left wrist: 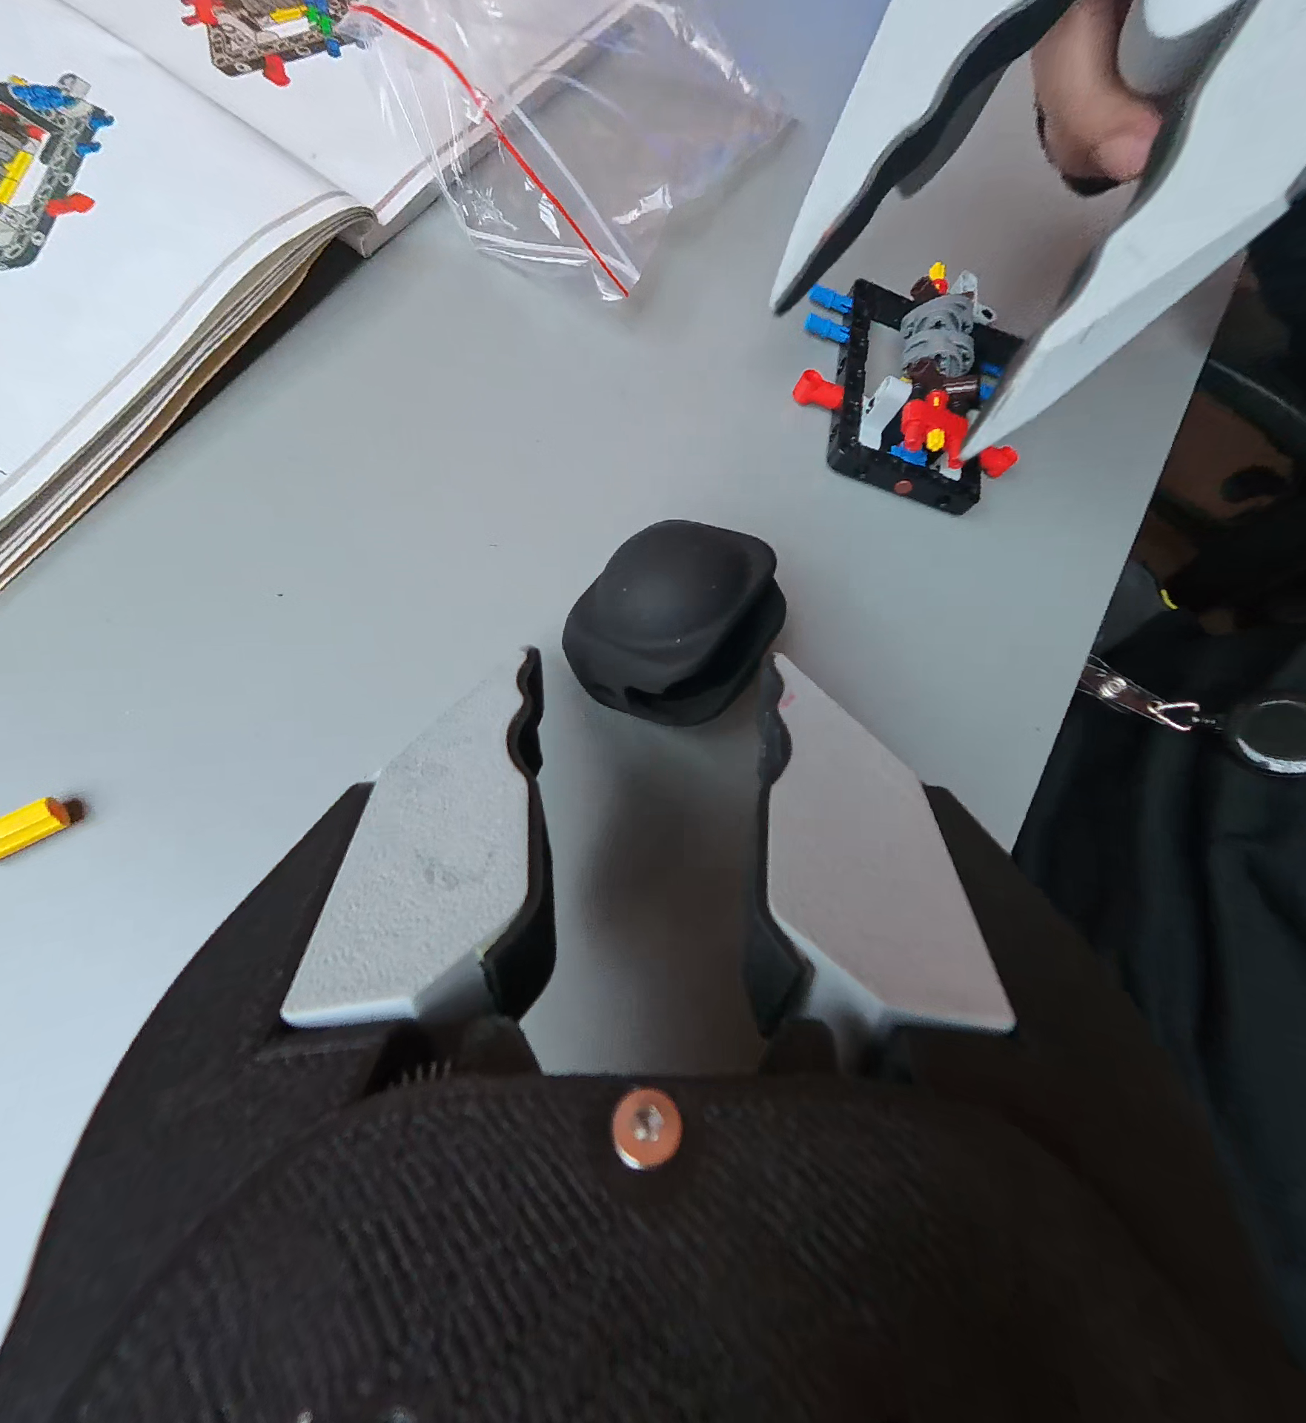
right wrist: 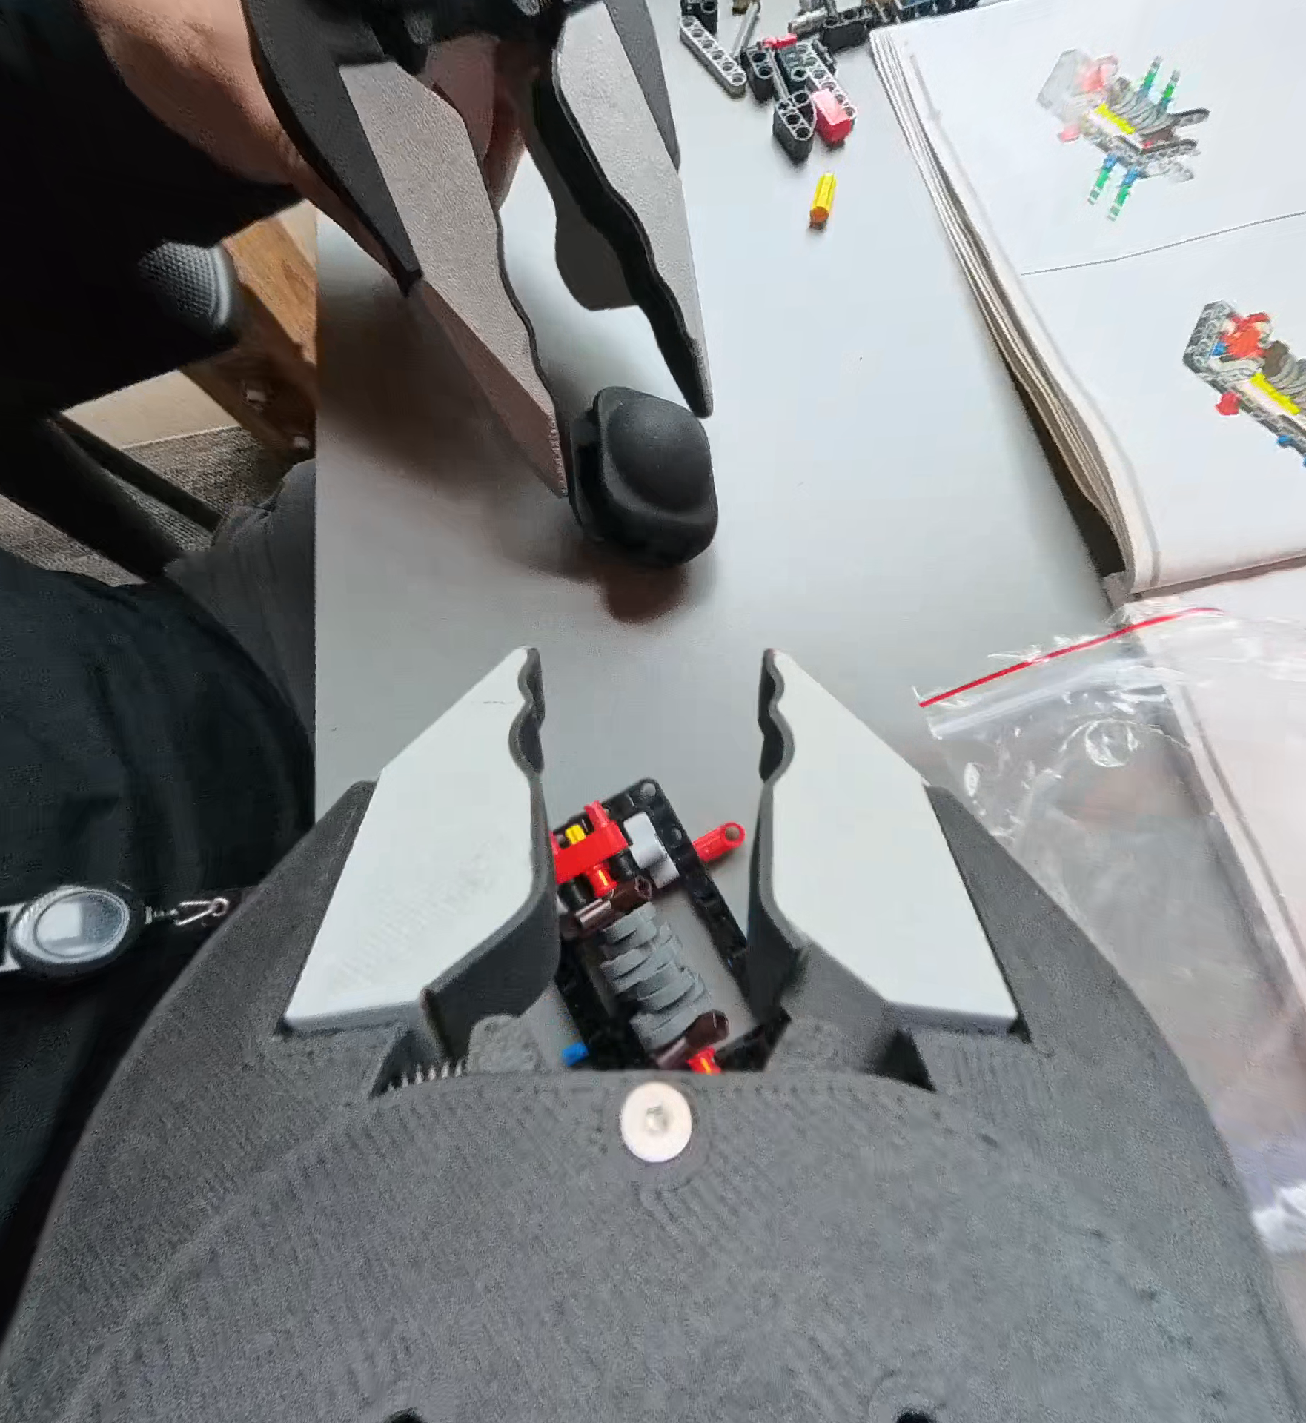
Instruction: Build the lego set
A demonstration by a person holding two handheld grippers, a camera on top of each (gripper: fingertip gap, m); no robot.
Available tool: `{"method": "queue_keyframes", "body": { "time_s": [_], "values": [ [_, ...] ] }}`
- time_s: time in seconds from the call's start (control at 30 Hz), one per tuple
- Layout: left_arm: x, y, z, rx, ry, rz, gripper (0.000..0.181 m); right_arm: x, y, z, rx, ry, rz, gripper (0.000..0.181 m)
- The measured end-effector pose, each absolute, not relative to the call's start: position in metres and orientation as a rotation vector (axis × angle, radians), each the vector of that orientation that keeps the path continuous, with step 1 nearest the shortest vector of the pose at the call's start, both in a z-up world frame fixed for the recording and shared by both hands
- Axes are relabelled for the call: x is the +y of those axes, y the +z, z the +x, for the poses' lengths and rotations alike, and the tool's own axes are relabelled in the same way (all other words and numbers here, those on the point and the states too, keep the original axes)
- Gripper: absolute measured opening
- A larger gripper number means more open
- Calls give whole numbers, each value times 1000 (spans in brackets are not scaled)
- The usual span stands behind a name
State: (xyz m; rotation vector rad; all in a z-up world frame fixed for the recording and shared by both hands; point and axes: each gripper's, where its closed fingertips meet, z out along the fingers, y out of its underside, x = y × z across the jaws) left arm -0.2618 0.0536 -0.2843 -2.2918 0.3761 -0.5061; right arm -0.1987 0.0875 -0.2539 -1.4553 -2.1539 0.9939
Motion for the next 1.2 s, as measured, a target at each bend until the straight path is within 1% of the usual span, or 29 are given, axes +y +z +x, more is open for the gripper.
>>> {"method": "queue_keyframes", "body": {
  "time_s": [0.2,0.33,0.6,0.63,0.67,0.7,0.73,0.8,0.87,0.97,1.03,1.1,1.13,1.2],
  "values": [
    [57,-276,-265,351,-545,-2268,51,86,-274,-217,-2204,965,-1582,52],
    [57,-280,-261,360,-611,-2270,41,73,-274,-226,-2254,1090,-1607,53],
    [60,-280,-259,345,-660,-2220,40,63,-289,-240,-2311,1114,-1656,53],
    [61,-279,-261,335,-653,-2207,37,63,-291,-241,-2318,1109,-1670,53],
    [63,-277,-264,316,-638,-2190,26,62,-293,-242,-2324,1122,-1682,53],
    [65,-273,-269,298,-619,-2164,6,60,-292,-244,-2324,1151,-1694,56],
    [67,-268,-272,280,-624,-2130,0,59,-291,-246,-2316,1175,-1710,55],
    [69,-263,-273,229,-693,-2107,0,57,-289,-251,-2307,1224,-1731,51],
    [67,-266,-274,211,-734,-2124,0,56,-290,-253,-2312,1231,-1741,52],
    [61,-268,-282,188,-669,-2155,2,55,-291,-253,-2321,1206,-1725,49],
    [55,-264,-282,187,-640,-2172,11,55,-291,-253,-2318,1198,-1717,48],
    [48,-269,-277,196,-638,-2226,28,55,-291,-253,-2314,1192,-1706,48],
    [46,-272,-273,191,-657,-2248,32,55,-290,-254,-2315,1184,-1692,48],
    [47,-278,-270,196,-665,-2262,31,55,-290,-256,-2319,1146,-1638,46]
  ]
}}
